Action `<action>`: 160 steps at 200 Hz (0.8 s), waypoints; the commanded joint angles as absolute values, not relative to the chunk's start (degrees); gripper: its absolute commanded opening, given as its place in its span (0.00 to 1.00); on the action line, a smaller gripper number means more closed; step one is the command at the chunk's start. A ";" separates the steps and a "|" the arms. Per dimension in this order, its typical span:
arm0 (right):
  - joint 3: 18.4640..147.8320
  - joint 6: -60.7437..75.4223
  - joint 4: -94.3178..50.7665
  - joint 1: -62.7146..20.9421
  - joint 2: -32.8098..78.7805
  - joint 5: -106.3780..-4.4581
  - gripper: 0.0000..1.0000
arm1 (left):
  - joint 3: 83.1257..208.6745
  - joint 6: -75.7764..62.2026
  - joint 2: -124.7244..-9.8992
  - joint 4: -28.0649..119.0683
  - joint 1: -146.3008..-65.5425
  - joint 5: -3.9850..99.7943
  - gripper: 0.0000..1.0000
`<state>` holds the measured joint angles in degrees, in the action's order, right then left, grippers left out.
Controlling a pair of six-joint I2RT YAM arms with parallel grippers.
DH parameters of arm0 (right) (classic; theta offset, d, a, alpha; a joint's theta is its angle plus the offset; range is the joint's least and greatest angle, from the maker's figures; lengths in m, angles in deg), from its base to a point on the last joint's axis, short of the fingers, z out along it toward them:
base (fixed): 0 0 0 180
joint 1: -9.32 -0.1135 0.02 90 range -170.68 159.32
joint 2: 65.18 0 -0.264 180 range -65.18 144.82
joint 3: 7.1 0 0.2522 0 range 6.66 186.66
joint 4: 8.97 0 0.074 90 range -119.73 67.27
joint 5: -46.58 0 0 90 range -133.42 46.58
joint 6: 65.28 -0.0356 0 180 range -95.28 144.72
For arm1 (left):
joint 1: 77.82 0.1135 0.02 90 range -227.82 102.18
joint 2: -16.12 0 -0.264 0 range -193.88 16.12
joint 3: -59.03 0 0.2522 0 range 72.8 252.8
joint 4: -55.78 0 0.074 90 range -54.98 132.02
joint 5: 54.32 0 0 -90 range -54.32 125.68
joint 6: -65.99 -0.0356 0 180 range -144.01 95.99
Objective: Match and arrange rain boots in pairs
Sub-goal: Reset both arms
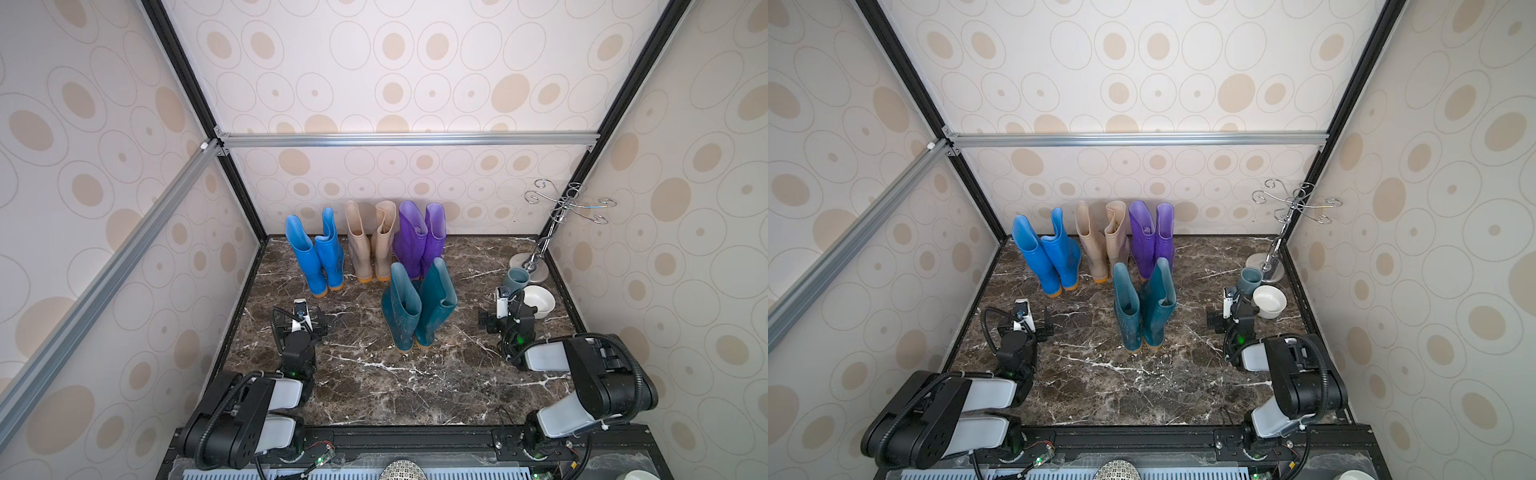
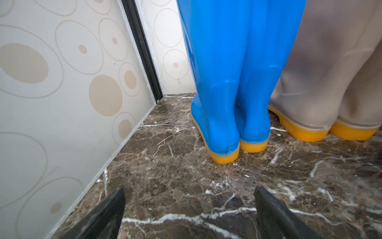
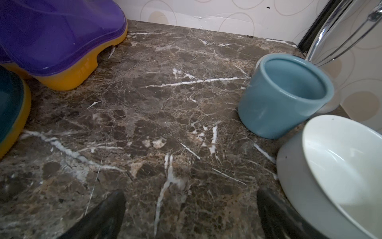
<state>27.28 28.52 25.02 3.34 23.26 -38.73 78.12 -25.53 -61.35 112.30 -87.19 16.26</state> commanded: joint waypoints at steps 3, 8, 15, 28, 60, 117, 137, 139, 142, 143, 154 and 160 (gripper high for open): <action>27.60 29.67 30.01 3.79 23.31 -39.58 1.00 | 81.00 -27.77 -65.48 120.57 -85.30 24.40 0.98; 27.77 29.61 29.15 3.83 23.10 -39.66 1.00 | 81.31 -27.74 -66.12 120.34 -85.25 24.51 1.00; 28.24 29.56 27.74 3.91 22.76 -39.73 1.00 | 81.80 -27.61 -67.30 120.46 -84.78 25.11 1.00; 28.69 29.38 26.98 4.18 22.77 -40.13 1.00 | 81.99 -26.37 -70.98 123.47 -83.27 26.80 1.00; 29.20 28.98 25.91 5.01 22.82 -41.67 1.00 | 84.32 -24.46 -74.90 123.63 -82.13 23.36 1.00; 29.24 28.94 25.69 4.98 22.89 -41.45 1.00 | 84.22 -24.25 -74.60 123.05 -82.20 23.13 1.00; 29.51 28.70 25.32 4.99 22.96 -40.82 1.00 | 84.44 -24.29 -74.63 122.62 -82.12 23.31 1.00; 29.53 28.57 25.28 4.96 22.99 -40.77 1.00 | 84.41 -24.28 -74.60 122.64 -82.13 23.31 1.00; 29.64 28.45 25.19 4.98 22.98 -40.70 1.00 | 84.51 -24.15 -74.54 122.40 -82.13 23.35 1.00; 29.66 28.43 25.18 5.00 22.98 -40.74 1.00 | 84.58 -24.12 -74.52 122.16 -82.17 23.36 1.00; 29.64 28.42 25.11 5.00 22.98 -40.70 1.00 | 85.38 -23.83 -74.59 120.64 -81.79 24.07 1.00; 29.77 28.42 25.09 5.01 23.05 -40.69 1.00 | 85.23 -23.84 -74.59 120.79 -81.70 24.17 1.00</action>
